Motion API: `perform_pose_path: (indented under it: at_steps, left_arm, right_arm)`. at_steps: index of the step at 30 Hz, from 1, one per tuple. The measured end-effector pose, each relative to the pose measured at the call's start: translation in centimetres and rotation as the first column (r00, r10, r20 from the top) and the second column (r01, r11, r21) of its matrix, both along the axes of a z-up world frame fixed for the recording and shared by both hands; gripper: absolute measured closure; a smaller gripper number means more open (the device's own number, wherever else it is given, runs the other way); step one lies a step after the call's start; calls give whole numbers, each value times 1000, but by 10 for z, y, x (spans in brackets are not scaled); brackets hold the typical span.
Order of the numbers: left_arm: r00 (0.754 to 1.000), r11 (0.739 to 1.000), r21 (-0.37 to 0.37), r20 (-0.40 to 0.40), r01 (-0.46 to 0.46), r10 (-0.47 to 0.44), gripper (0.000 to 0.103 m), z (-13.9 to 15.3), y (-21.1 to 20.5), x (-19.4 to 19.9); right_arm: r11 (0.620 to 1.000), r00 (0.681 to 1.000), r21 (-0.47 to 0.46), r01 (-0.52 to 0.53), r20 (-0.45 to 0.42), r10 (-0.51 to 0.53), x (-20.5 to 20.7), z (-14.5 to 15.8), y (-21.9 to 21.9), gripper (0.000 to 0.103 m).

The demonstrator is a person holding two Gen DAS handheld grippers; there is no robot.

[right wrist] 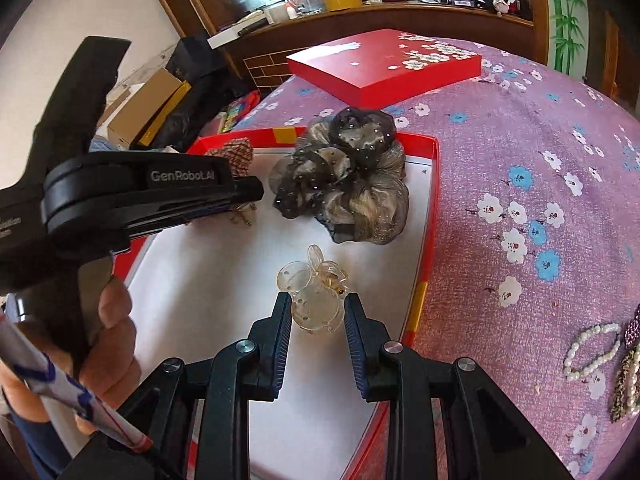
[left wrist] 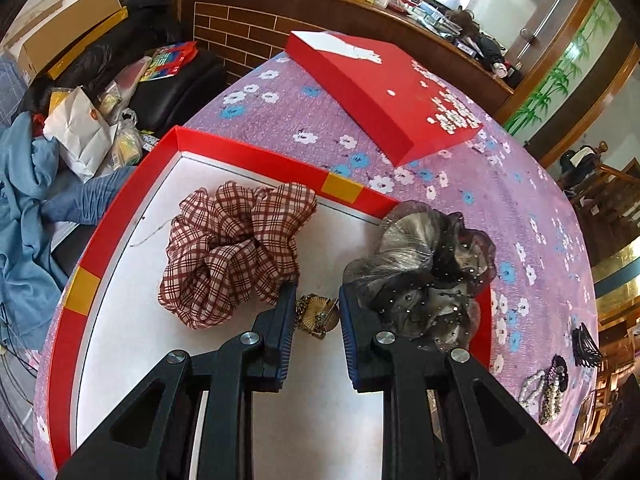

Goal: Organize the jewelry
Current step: 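Carry the clip and brooch into the white box and release both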

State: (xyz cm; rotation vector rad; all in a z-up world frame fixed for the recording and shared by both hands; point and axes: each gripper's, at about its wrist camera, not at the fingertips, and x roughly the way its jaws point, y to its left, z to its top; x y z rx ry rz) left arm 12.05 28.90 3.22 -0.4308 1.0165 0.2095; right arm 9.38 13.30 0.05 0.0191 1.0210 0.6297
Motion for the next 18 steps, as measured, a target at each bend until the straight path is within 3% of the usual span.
perform_pose_path:
  at_steps: [5, 11, 18]
  left_arm:
    - [1000, 1000, 4, -10, 1, -1, 82, -3, -1, 2]
    - [1000, 1000, -23, 1, -11, 11, 80, 0, 1, 0]
    - [994, 998, -70, 109, -2, 9, 80, 18, -2, -8]
  right_arm:
    - [1000, 1000, -20, 18, 20, -17, 6, -2, 3, 72]
    - [999, 1000, 17, 30, 7, -30, 7, -1, -4, 60]
    - [997, 999, 73, 31, 37, -34, -4, 21, -16, 59]
